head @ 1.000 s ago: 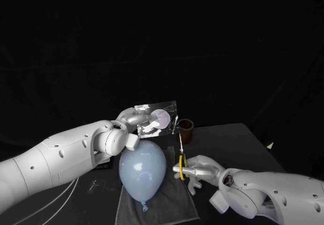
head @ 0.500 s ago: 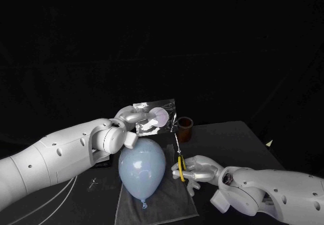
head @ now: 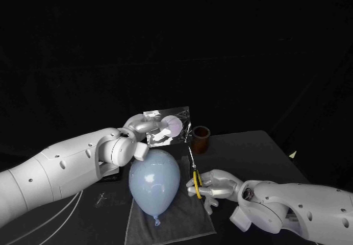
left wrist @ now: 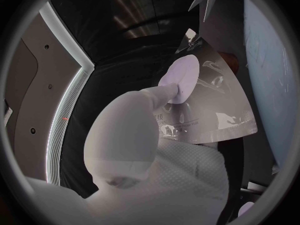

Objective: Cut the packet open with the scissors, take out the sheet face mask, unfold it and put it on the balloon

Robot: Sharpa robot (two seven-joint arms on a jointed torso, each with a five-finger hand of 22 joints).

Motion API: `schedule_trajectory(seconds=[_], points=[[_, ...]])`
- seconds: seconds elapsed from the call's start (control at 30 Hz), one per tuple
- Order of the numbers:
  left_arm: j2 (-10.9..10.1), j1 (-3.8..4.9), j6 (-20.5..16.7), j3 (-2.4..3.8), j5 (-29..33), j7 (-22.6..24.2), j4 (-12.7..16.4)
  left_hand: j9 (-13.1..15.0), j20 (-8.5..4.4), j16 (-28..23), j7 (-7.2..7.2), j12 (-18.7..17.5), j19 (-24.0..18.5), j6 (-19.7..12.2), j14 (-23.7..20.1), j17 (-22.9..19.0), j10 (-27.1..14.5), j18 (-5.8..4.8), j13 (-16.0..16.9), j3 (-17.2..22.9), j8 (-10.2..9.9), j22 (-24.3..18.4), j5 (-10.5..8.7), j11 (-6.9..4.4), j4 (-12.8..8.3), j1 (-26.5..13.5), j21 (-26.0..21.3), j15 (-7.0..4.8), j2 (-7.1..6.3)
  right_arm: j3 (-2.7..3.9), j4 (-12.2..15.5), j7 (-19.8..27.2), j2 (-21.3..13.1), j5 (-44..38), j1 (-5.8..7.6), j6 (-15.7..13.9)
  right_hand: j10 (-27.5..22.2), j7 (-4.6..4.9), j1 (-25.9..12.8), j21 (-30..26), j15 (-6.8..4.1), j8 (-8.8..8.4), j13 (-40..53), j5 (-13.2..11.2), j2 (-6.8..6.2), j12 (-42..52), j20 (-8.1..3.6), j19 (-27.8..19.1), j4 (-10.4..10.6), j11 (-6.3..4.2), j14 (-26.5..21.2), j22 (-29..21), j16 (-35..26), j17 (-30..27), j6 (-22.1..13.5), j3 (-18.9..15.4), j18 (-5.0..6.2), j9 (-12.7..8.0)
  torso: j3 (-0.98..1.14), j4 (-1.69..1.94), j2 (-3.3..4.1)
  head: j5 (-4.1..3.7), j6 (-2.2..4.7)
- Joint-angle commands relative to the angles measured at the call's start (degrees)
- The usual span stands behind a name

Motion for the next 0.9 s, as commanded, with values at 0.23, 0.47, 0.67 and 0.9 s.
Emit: schedule_trajectory(seconds=[0.23, 0.47, 0.67, 0.9], points=[[-0.19, 0.08, 1.21, 0.04, -0.83, 1.28, 0.3, 7.95, 0.11, -0.3, -0.04, -0.03, 0.41, 0.38, 0.24, 0.05, 0.42, 0.64, 0.07, 0.21, 0.26, 0.08, 0.28, 0.14, -0.1, -0.28, 0.33, -0.15, 0.5, 0.27, 0.43, 0.3, -0.33, 1.85, 0.16, -0.53, -0.45, 4.96, 0.22, 0.65, 0.04, 1.1, 0.12, -0.12, 1.35, 0.81, 0.08, 0.2, -0.1, -0.13, 0.29, 0.07, 0.48, 0.13, -0.68, -0.01, 1.17, 0.28, 0.01, -0.02, 0.0, 0.0, 0.29], [-0.29, 0.08, 1.33, 0.04, -0.94, 1.32, 0.55, 7.95, 0.11, -0.3, -0.04, -0.03, 0.41, 0.38, 0.24, 0.05, 0.42, 0.64, 0.07, 0.21, 0.26, 0.08, 0.28, 0.14, -0.1, -0.28, 0.33, -0.15, 0.5, 0.39, 0.21, 0.12, -0.12, 2.72, 0.77, -0.73, -0.51, 4.95, 0.2, 0.67, 0.03, 1.29, 0.12, -0.12, 1.6, 0.92, 0.07, 0.21, -0.12, -0.13, 0.29, 0.04, 0.48, 0.01, -0.76, 0.0, 1.17, 0.32, 0.0, -0.01, 0.02, -0.03, 0.31], [-0.26, 0.08, 1.5, 0.03, -1.39, 1.43, 0.65, 8.0, 0.1, -0.31, -0.05, -0.04, 0.4, 0.38, 0.23, 0.08, 0.42, 0.64, 0.07, 0.26, 0.24, 0.08, 0.28, 0.14, -0.15, -0.33, 0.33, -0.15, 0.5, 0.42, -0.21, -0.08, 0.2, 3.2, 1.46, -0.73, -0.68, 4.95, 0.16, 0.59, 0.02, 1.63, 0.12, -0.13, 2.13, 1.12, 0.06, 0.17, -0.15, -0.13, 0.24, -0.09, 0.46, -0.26, -0.97, 0.03, 1.19, 0.38, -0.02, 0.05, -0.01, 0.04, 0.41], [-0.17, 0.08, 1.69, 0.03, -1.58, 1.52, 0.74, 8.0, 0.1, -0.31, -0.05, -0.04, 0.4, 0.38, 0.23, 0.08, 0.42, 0.64, 0.07, 0.26, 0.24, 0.08, 0.28, 0.14, -0.15, -0.33, 0.33, -0.15, 0.5, 0.43, -0.61, -0.25, 0.63, 3.59, 1.84, -0.62, -0.78, 4.96, 0.13, 0.56, 0.02, 1.8, 0.11, -0.13, 2.4, 1.21, 0.06, 0.14, -0.16, -0.13, 0.16, -0.14, 0.4, -0.47, -1.09, 0.03, 1.19, 0.41, -0.04, 0.02, 0.02, 0.16, 0.47]])
